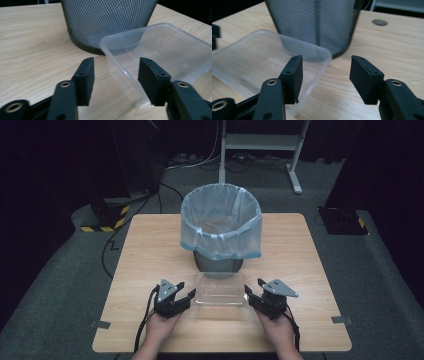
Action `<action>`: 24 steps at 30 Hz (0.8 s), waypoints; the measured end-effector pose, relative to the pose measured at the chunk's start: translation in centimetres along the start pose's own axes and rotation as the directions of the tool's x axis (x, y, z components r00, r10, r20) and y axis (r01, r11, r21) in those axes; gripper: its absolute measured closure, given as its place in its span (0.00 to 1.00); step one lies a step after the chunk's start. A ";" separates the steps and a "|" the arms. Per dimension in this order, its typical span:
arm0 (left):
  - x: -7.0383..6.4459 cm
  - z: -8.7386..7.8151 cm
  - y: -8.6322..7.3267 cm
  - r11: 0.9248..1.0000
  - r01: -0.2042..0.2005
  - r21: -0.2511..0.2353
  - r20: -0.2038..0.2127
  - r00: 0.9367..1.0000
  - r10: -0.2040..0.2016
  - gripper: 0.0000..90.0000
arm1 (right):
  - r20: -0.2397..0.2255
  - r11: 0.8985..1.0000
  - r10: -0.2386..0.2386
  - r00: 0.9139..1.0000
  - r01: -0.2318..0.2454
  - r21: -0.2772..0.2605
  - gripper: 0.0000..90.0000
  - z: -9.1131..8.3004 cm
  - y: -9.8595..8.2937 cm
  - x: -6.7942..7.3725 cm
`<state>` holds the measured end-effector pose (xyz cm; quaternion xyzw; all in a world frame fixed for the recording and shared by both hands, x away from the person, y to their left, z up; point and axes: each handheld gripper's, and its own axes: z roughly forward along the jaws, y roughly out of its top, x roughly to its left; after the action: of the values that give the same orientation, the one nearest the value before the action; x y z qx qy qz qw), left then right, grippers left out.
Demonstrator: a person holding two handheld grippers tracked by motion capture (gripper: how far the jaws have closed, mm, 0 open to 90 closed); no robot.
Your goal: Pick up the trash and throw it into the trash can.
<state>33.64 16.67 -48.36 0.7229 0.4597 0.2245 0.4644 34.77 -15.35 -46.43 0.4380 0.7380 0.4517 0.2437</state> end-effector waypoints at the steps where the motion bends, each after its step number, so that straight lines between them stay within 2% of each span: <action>1: -0.2 0.7 0.3 0.999 0.026 0.026 -0.008 1.000 -0.025 0.44 | -0.008 1.000 0.015 1.000 -0.015 0.014 0.48 0.6 0.1 0.0; 2: -0.2 0.7 0.3 0.999 0.026 0.026 -0.008 1.000 -0.025 0.43 | -0.008 1.000 0.015 1.000 -0.015 0.014 0.48 0.6 0.1 0.0; 6: -0.5 1.8 0.3 0.998 0.044 0.054 0.006 0.999 -0.045 0.41 | -0.061 0.993 0.094 0.994 -0.089 0.074 0.46 2.2 -0.3 -0.4; 7: -0.5 1.9 0.3 0.997 0.042 0.059 0.005 0.999 -0.042 0.41 | -0.068 0.992 0.099 0.993 -0.093 0.085 0.46 2.6 -0.4 -0.3; 10: -0.4 2.3 0.3 0.996 0.077 0.049 0.024 0.997 -0.079 0.41 | -0.079 0.991 0.097 0.992 -0.089 0.104 0.46 3.1 -0.6 0.1; 11: -0.3 2.4 0.3 0.996 0.074 0.051 0.029 0.997 -0.075 0.41 | -0.104 0.986 0.127 0.986 -0.115 0.117 0.44 3.5 -0.7 0.2; 12: -0.4 2.5 0.3 0.995 0.091 0.052 0.039 0.995 -0.093 0.41 | -0.104 0.986 0.127 0.986 -0.115 0.117 0.44 3.5 -0.7 0.2; 13: -0.3 2.6 0.3 0.994 0.093 0.056 0.043 0.994 -0.096 0.41 | -0.121 0.983 0.149 0.981 -0.133 0.126 0.44 3.6 -0.8 0.2; 14: -0.2 2.7 0.4 0.993 0.095 0.075 0.072 0.992 -0.100 0.40 | -0.139 0.975 0.187 0.972 -0.167 0.147 0.41 3.9 -0.8 0.1; 16: -0.1 2.8 0.4 0.992 0.094 0.088 0.084 0.991 -0.101 0.39 | -0.147 0.974 0.194 0.970 -0.172 0.150 0.41 4.0 -0.8 0.0; 17: -0.1 2.9 0.4 0.990 0.105 0.098 0.099 0.988 -0.115 0.37 | -0.153 0.972 0.199 0.968 -0.175 0.155 0.41 4.0 -0.8 -0.1; 18: -0.1 3.0 0.4 0.990 0.100 0.096 0.112 0.987 -0.111 0.36 | -0.173 0.966 0.223 0.959 -0.194 0.169 0.41 4.2 -0.9 -0.2; 21: -0.1 3.1 0.4 0.989 0.105 0.099 0.127 0.985 -0.118 0.36 | -0.172 0.966 0.222 0.960 -0.193 0.169 0.41 4.2 -0.9 -0.1; 24: -0.3 3.1 0.4 0.991 0.100 0.093 0.117 0.987 -0.110 0.41 | -0.162 0.966 0.220 0.962 -0.192 0.171 0.44 4.0 -0.9 0.0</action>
<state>35.98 14.97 -49.43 0.7296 0.4774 0.1349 0.4708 37.43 -13.67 -49.08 0.4875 0.7400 0.4538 0.0933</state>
